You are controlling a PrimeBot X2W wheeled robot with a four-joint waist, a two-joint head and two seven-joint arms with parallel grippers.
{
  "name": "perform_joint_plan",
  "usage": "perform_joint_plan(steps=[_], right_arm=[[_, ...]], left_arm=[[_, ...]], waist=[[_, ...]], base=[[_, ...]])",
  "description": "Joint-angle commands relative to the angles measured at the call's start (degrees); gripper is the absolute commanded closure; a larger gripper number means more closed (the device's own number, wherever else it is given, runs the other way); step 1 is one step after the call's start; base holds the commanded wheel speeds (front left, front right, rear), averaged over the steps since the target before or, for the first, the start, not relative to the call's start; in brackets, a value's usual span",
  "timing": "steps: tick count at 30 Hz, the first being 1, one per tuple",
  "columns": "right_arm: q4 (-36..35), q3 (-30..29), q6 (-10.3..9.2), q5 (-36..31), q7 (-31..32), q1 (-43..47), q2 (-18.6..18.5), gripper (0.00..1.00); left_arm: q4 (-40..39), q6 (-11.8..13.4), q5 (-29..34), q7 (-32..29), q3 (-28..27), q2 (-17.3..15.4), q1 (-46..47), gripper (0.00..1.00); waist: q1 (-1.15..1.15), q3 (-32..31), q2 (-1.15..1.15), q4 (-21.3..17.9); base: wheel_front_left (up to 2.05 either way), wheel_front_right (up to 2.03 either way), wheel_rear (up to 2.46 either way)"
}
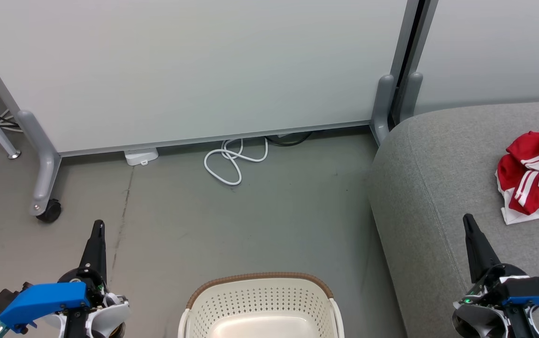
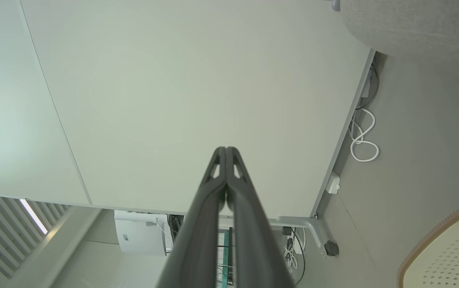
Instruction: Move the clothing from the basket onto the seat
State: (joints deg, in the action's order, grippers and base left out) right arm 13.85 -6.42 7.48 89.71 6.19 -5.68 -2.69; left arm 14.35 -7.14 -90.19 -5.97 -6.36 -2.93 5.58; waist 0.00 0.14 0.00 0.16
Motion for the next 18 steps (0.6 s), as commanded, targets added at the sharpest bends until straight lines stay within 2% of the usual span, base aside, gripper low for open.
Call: perform_joint_plan(steps=[1,18], right_arm=[[0.2,-0.1,0.02,1.4,0.3,-0.7,-0.3,1.00],[0.3,-0.2,0.02,2.8,0.5,-0.9,-0.3,1.00]], left_arm=[[-0.4,-0.6,-1.1,-0.4,-0.2,0.1,0.8,1.00],[-0.4,-0.6,-2.3,-0.8,-0.3,0.1,1.0,1.00]], waist=[[0.00,0.0,0.00,0.0],[0.00,0.0,0.00,-0.2]], base=[[0.00,0.00,0.00],[0.00,0.00,0.00]])
